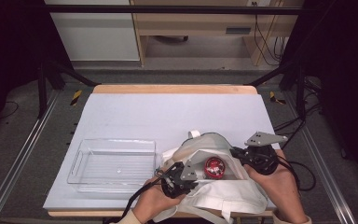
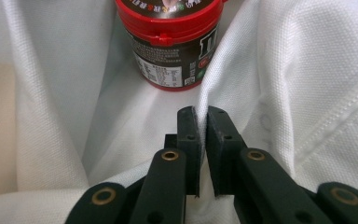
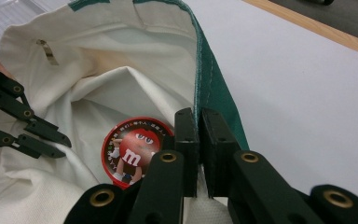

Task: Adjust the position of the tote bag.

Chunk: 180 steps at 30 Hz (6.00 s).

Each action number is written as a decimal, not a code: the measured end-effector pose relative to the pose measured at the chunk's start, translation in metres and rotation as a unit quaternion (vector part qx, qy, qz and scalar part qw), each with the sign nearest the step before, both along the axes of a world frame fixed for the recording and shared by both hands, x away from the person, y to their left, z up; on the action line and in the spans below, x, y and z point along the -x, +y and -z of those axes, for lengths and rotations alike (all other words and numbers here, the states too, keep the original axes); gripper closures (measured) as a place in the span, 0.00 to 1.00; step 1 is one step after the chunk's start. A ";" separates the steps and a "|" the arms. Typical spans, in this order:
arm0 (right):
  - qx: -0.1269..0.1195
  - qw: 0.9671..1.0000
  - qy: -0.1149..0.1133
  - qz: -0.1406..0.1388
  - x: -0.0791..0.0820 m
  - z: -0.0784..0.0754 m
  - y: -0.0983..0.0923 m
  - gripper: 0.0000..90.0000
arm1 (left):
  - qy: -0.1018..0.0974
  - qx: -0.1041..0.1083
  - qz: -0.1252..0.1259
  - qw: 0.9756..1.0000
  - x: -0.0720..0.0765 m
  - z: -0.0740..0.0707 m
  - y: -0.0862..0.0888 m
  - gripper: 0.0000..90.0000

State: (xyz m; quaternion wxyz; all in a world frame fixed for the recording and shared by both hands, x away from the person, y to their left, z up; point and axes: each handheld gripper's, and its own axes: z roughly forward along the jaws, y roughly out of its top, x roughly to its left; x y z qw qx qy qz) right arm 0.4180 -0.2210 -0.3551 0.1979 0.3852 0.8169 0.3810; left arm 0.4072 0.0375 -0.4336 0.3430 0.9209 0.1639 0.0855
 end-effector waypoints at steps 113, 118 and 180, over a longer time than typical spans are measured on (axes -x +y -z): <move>-0.011 0.996 0.039 0.083 -0.056 0.088 -0.025 0.97 | -0.047 0.003 0.003 0.999 0.052 0.019 0.021 0.99; -0.014 0.996 0.040 0.083 -0.056 0.089 -0.025 0.97 | -0.046 0.006 0.003 0.999 0.051 0.021 0.022 0.99; -0.004 0.999 -0.019 0.030 0.024 0.009 -0.012 0.20 | -0.087 0.047 -0.082 0.992 -0.007 -0.071 0.025 0.29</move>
